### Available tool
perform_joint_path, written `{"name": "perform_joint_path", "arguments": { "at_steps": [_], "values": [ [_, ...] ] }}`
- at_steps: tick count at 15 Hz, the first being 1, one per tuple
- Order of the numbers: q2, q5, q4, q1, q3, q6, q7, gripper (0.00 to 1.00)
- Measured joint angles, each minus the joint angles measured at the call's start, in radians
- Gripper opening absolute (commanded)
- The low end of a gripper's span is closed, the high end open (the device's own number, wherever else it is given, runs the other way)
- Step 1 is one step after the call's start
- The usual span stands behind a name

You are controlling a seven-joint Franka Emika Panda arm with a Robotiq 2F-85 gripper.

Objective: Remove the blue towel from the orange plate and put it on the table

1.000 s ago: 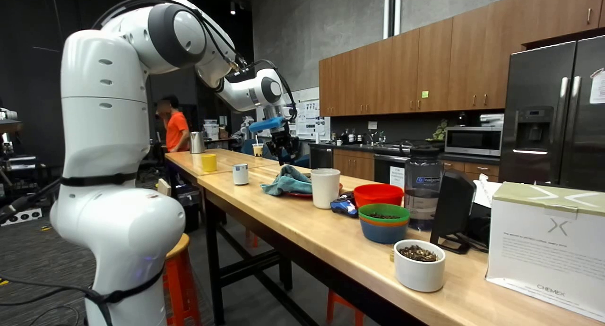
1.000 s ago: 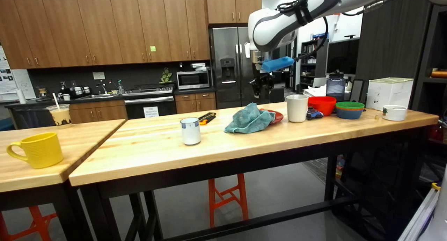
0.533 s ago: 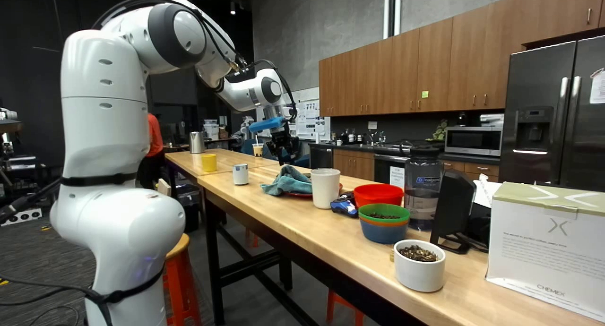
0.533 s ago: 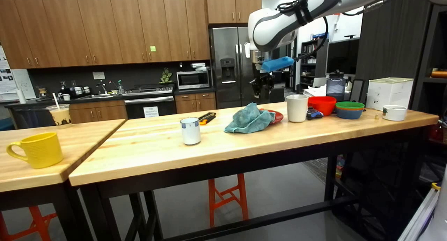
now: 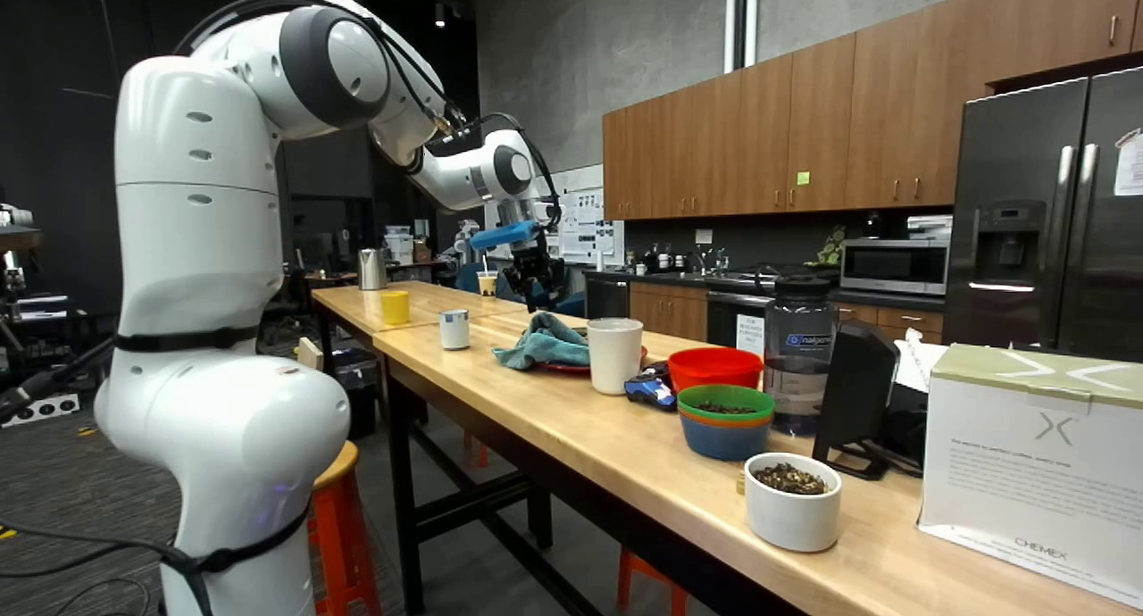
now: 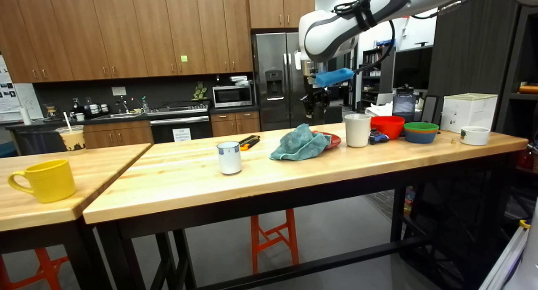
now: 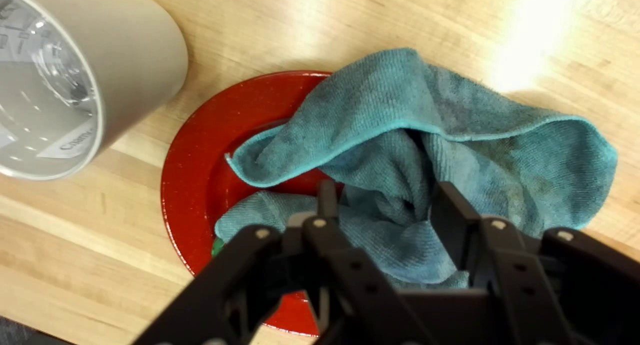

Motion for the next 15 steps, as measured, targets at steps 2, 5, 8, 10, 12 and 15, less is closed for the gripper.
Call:
{"name": "perform_joint_path", "arguments": {
  "at_steps": [2,5,8,10,12,15],
  "values": [
    [0.0,0.0,0.0,0.0,0.0,0.0,0.0,0.79],
    [0.005,-0.001,-0.001,0.0,0.003,0.001,0.001,0.96],
    [0.009,-0.005,-0.026,0.001,0.008,0.001,0.001,1.0],
    [0.006,-0.005,-0.046,0.001,0.011,-0.001,0.001,1.0],
    [-0.001,-0.005,-0.064,0.001,0.014,-0.005,0.0,1.0],
    [-0.021,-0.002,-0.077,0.001,0.015,-0.017,-0.001,1.0]
  ]
}}
